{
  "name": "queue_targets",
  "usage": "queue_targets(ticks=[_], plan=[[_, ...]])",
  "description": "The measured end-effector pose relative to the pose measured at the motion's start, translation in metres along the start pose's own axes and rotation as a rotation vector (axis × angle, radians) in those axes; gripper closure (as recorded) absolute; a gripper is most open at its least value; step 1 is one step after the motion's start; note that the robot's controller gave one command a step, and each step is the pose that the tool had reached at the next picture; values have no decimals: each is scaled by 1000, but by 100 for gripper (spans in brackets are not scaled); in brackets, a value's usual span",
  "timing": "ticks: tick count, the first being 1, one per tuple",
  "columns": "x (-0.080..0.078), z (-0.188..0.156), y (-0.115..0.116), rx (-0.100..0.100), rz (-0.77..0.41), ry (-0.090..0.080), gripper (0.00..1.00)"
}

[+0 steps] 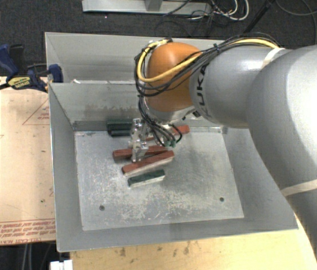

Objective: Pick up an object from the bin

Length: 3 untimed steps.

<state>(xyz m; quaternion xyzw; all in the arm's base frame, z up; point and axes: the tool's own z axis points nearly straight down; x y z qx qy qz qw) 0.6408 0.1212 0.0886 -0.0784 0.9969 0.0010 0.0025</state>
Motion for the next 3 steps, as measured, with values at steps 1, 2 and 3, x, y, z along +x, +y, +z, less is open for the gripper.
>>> queue_targets(ticks=[1, 2, 3], plan=[[0, -5, 0, 0, 0, 0, 100], [0, -9, 0, 0, 0, 1, 100], [0, -14, 0, 0, 1, 3, 100]])
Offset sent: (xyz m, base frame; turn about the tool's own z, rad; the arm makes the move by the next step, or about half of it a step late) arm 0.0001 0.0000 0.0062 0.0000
